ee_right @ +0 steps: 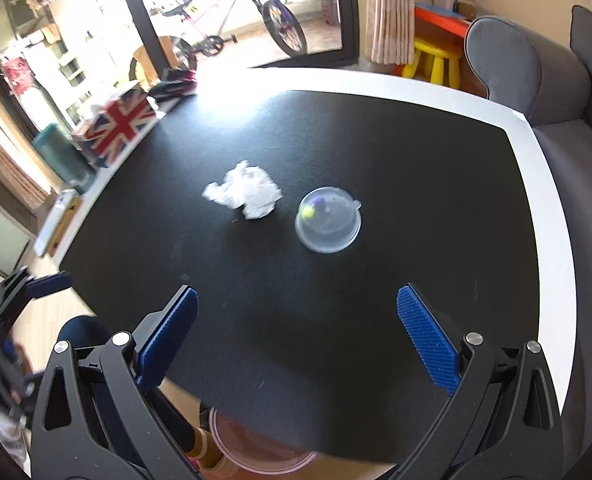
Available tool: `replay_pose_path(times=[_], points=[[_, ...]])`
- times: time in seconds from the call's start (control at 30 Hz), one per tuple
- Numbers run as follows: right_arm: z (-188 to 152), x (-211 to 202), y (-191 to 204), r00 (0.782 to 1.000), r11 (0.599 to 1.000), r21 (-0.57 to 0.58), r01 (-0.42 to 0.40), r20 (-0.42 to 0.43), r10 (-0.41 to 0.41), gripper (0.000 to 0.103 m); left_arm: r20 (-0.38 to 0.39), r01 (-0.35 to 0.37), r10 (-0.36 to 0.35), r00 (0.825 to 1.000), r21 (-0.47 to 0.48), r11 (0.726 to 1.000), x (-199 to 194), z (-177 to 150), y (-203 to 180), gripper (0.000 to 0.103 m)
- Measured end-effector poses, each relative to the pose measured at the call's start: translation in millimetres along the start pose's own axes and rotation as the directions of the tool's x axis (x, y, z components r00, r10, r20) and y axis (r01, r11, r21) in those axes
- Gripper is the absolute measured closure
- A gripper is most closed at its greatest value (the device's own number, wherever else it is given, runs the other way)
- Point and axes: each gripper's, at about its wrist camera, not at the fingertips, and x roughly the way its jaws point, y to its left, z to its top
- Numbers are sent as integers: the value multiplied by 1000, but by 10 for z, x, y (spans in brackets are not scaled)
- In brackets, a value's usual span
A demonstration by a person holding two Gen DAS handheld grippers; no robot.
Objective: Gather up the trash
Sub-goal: 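Reach to the clear round container and grasp it with the right gripper, then grasp the crumpled white tissue with the left gripper while the right gripper holds the container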
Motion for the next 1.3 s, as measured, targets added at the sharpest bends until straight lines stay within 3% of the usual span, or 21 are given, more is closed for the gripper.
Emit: replay_pose_path(times=[0.3,0.53,0.73,0.77,0.83,0.97,1.03,1.3], points=[[413,603,-101,992,999,17,48,-121,-46,5,-11,2,-3,1000,-24,1000,29,22,93,8],[495,967,-136,978,996,45,77,-200,-66,5,-22,2,-3,1000,-36,999,56,9,162,8],[559,1121,-128,972,993,40,108,-216,-97,6,-27,-2,1,1000,-41,999,55,-13,209,8],[558,1135,-129,972,993,45,106,-215,-95,8,-28,-2,1,1000,-42,999,57,-16,216,8],[544,1164,-132,971,993,49,107,-220,-93,21,-31,-3,1,1000,-43,999,65,-22,225,8],[543,1190,-114,973,992,47,117,-207,-105,28,-33,-2,1,999,-42,999,80,-21,213,8],[547,1171,-119,973,990,38,137,-195,-127,42,-34,-1,0,999,-38,999,82,-13,201,8],[444,902,-154,985,994,46,100,-144,-92,43,-20,-8,8,1000,-9,1000,114,111,146,8]])
